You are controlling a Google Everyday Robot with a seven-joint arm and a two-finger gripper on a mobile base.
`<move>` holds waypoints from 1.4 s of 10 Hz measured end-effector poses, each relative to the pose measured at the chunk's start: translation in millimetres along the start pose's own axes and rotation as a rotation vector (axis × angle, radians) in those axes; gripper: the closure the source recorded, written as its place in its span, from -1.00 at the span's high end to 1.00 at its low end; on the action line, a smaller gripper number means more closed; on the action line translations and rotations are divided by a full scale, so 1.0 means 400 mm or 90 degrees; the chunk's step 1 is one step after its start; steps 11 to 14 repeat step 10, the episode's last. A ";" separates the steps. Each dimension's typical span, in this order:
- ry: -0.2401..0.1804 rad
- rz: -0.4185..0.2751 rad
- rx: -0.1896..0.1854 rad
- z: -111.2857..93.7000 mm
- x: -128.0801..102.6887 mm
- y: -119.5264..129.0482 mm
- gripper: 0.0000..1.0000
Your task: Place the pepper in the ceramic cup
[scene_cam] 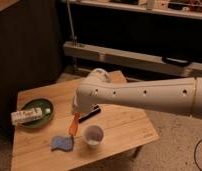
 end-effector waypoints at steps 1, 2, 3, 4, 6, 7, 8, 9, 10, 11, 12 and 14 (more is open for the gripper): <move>0.008 -0.005 -0.017 -0.010 0.002 0.019 -1.00; 0.024 -0.005 -0.034 -0.032 0.013 0.051 -1.00; 0.031 -0.006 -0.042 -0.045 0.020 0.066 -1.00; 0.036 -0.007 -0.051 -0.056 0.027 0.076 -1.00; 0.043 0.004 -0.078 -0.073 0.045 0.106 -1.00; 0.047 0.012 -0.086 -0.079 0.051 0.122 -1.00; 0.053 0.023 -0.099 -0.085 0.057 0.143 -1.00; 0.061 0.027 -0.110 -0.085 0.059 0.151 -1.00; 0.068 0.031 -0.120 -0.083 0.057 0.158 -1.00; 0.068 0.031 -0.120 -0.083 0.057 0.158 -1.00; 0.068 0.031 -0.120 -0.083 0.057 0.158 -1.00; 0.068 0.031 -0.120 -0.083 0.057 0.158 -1.00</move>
